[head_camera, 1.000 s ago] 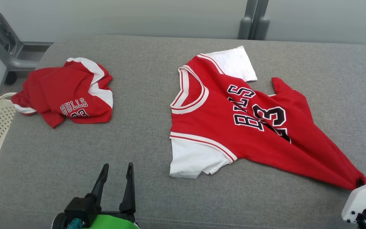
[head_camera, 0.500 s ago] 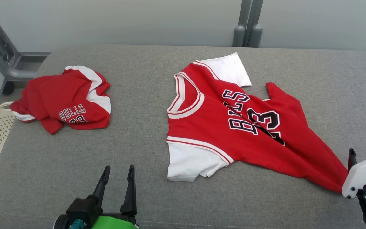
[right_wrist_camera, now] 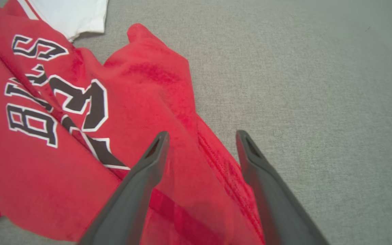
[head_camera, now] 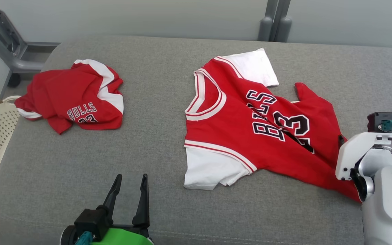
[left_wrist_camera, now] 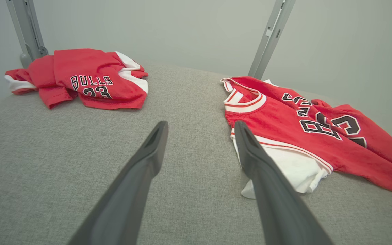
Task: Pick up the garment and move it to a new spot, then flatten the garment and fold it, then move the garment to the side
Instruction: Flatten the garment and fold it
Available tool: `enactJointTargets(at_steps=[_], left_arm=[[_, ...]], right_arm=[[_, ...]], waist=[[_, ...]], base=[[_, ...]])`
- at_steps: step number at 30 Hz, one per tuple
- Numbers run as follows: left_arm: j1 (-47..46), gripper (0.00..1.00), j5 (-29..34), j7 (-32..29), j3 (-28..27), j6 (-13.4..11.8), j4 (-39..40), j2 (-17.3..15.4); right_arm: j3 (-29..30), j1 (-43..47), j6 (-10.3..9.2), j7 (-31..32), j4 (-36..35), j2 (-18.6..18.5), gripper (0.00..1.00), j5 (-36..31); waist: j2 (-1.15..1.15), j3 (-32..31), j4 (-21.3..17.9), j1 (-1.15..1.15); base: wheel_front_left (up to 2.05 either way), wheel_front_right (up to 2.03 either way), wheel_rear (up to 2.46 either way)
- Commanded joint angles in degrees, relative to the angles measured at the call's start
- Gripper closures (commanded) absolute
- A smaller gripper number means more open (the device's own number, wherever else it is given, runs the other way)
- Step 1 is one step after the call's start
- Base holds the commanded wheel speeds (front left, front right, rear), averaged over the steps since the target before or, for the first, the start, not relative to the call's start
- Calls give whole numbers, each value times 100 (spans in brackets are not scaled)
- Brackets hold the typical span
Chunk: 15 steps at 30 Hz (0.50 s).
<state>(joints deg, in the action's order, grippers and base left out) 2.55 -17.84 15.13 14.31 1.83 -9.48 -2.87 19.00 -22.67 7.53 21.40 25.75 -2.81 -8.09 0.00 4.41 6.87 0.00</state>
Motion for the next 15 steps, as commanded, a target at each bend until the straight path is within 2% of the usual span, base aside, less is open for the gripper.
enactJointTargets(at_steps=[1,4,5,6,7,8,15], left_arm=[[-96,0,2,3,0,20,-12,-7],[-139,0,-10,3,34,24,-28,-7],[-148,0,-10,3,52,26,-30,-7],[-152,0,-11,3,65,27,-32,-7],[-156,0,-12,3,75,28,-34,-7],[-167,0,-15,3,82,24,-32,-7],[-199,0,-7,3,115,49,-47,-7]], right_arm=[[-18,-141,-8,9,191,-51,0,-88],[7,-364,-8,2,582,-123,0,-189],[49,-435,-8,-41,686,-164,6,-224],[81,-503,-8,-72,797,-204,58,-275],[110,-571,-8,-123,895,-230,90,-320],[128,-638,-8,-188,978,-260,100,-388],[415,-1039,-8,-586,1371,-426,100,-746]], waist=[[0,128,130,0],[0,230,248,0],[0,259,289,0],[0,287,327,0],[0,316,362,0],[0,343,394,0],[0,438,561,0]], base=[[0,0,0],[0,0,0],[0,0,0],[0,0,0],[0,0,0],[0,0,0],[0,0,0]])
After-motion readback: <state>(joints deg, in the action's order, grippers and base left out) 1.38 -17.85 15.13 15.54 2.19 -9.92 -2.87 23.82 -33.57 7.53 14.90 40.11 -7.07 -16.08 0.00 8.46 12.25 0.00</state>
